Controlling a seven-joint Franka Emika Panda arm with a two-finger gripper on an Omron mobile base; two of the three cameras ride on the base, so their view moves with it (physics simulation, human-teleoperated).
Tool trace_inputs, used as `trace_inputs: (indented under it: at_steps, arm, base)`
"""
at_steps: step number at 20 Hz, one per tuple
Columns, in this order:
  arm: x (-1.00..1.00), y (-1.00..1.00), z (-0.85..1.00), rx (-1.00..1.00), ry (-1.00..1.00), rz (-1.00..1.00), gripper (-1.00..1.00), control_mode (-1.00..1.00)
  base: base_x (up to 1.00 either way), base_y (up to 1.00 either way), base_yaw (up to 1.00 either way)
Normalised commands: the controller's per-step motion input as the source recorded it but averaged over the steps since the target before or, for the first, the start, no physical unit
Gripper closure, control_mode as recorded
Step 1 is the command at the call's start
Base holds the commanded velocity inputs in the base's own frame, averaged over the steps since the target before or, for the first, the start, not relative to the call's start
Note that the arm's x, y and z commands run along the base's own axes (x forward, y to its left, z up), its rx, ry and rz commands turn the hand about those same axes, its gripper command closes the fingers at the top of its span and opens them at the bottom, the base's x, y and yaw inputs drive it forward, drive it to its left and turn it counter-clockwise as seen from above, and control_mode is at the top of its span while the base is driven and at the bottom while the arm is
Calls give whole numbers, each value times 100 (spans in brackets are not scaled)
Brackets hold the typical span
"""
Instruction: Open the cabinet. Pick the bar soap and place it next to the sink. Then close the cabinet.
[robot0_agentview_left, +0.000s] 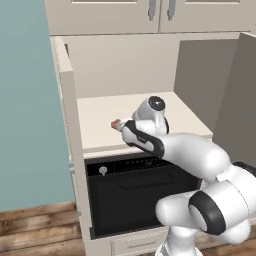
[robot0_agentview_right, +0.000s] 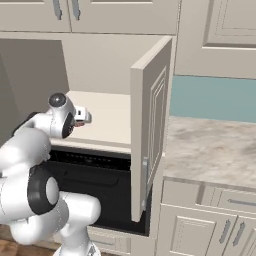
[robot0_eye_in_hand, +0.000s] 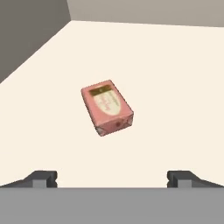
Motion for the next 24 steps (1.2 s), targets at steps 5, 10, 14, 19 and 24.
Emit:
trace_inputs:
  at_steps: [5, 10, 14, 19, 24]
  arm:
    - [44, 5, -17, -2, 2, 2, -100, -100]
    - [34, 10, -13, -3, 1, 1, -100, -100]
    - [27, 12, -12, -3, 0, 2, -100, -100]
    - [26, 7, -14, -3, 3, 1, -100, -100]
    - [27, 0, -6, -1, 4, 0, -100, -100]
  base:
    - [0, 0, 0]
    - [0, 0, 0]
    - [0, 0, 0]
    - [0, 0, 0]
    - [0, 0, 0]
